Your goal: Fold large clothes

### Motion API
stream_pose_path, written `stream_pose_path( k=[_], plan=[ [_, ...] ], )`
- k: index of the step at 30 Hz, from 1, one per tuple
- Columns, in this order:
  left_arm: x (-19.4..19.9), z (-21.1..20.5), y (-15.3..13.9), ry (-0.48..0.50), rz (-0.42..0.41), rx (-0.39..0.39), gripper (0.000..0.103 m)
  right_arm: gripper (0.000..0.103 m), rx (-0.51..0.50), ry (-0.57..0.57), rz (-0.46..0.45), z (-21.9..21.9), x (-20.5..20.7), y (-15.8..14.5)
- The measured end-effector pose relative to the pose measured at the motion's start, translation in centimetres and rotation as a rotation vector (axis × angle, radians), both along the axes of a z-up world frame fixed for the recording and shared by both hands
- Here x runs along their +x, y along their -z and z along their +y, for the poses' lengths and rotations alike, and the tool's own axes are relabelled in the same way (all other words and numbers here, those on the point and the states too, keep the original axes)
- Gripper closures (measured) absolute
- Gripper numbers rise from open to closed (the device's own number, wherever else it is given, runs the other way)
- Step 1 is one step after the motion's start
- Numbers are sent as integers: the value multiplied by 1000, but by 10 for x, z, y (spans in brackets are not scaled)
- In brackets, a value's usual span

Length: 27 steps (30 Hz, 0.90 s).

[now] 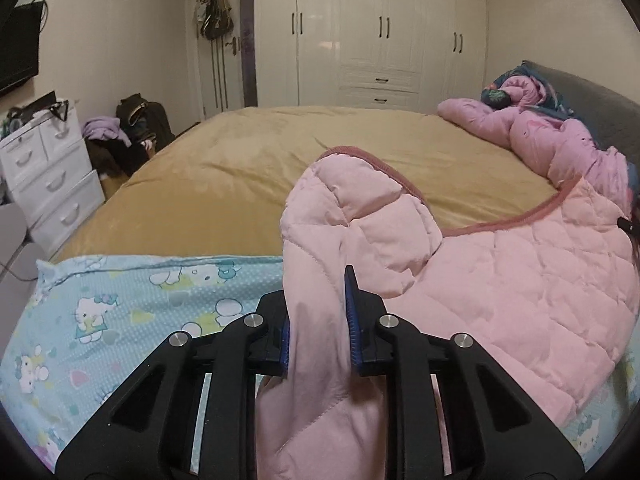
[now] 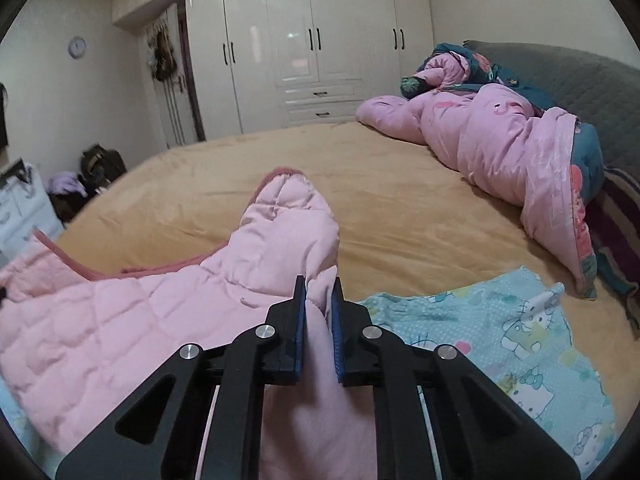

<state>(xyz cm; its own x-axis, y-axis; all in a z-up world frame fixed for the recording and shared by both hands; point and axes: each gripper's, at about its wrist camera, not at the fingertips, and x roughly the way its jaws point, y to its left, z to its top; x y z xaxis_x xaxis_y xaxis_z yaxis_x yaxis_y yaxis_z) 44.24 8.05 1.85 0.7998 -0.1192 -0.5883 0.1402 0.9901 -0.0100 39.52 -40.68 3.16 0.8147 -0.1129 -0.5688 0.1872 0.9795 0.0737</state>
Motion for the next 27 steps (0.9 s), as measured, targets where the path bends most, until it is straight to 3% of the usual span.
stream_pose_path(
  k=[6,17,27],
  plan=[
    [2,5,19,-13,35,2,89,93,-6,38,62,-6,10,37],
    [10,7,39,-23,74,9,89,92,-19,44,164,-6,22,70],
    [17,11,80,-46,151,-2,84,84,27,42,236,-6,28,104]
  ],
)
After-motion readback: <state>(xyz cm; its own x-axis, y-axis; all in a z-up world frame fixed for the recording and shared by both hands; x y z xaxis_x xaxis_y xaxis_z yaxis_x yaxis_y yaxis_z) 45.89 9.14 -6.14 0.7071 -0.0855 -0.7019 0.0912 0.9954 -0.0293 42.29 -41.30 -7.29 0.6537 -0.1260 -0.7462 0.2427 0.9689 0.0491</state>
